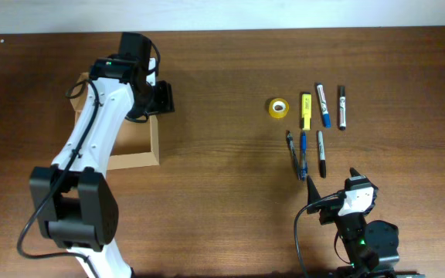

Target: Pack container

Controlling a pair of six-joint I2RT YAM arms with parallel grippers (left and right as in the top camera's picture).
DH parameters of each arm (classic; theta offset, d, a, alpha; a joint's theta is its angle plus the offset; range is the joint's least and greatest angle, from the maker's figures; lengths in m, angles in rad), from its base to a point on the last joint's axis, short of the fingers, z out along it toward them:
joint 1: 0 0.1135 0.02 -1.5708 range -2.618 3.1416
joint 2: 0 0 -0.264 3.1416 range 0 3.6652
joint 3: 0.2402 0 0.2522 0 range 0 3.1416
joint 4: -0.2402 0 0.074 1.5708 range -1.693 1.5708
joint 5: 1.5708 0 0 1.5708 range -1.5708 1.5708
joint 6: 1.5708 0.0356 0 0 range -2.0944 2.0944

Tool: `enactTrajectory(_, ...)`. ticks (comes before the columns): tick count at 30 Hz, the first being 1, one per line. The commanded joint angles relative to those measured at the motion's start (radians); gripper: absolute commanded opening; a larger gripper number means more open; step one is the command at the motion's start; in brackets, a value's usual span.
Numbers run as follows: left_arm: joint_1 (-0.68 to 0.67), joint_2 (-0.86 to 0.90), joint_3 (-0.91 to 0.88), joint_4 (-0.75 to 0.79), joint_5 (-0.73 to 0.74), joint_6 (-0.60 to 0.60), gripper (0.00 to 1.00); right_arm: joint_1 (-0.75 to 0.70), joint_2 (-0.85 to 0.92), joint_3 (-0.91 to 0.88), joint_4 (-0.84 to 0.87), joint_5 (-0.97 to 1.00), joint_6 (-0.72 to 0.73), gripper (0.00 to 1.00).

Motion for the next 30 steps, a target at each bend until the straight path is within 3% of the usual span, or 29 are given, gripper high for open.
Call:
enactTrajectory(1, -0.002, 0.026, 0.019, -0.010, -0.107, -0.055, 0.65, -0.008, -0.008, -0.006, -0.004, 0.008, 0.005, 0.99)
enactTrajectory(12, -0.002, 0.089, 0.017, -0.016, -0.116, -0.068, 0.67, -0.008, -0.008, -0.006, -0.003, 0.008, 0.005, 0.99)
enactTrajectory(17, -0.002, 0.163, 0.017, -0.015, -0.093, -0.069, 0.50, -0.008, -0.008, -0.006, -0.003, 0.008, 0.005, 0.99)
enactTrajectory(19, -0.002, 0.185, 0.017, -0.014, -0.092, -0.069, 0.35, -0.008, -0.008, -0.006, -0.003, 0.008, 0.005, 0.99)
enactTrajectory(21, -0.002, 0.199, 0.017, -0.014, -0.093, -0.069, 0.08, -0.008, -0.008, -0.006, -0.003, 0.008, 0.005, 0.99)
enactTrajectory(22, -0.002, 0.202, 0.017, -0.013, -0.093, -0.069, 0.00, -0.008, -0.008, -0.006, -0.004, 0.008, 0.005, 0.99)
enactTrajectory(30, -0.034, 0.196, 0.093, -0.058, -0.093, -0.069, 0.01, -0.008, -0.008, -0.006, -0.003, 0.008, 0.005, 0.99)
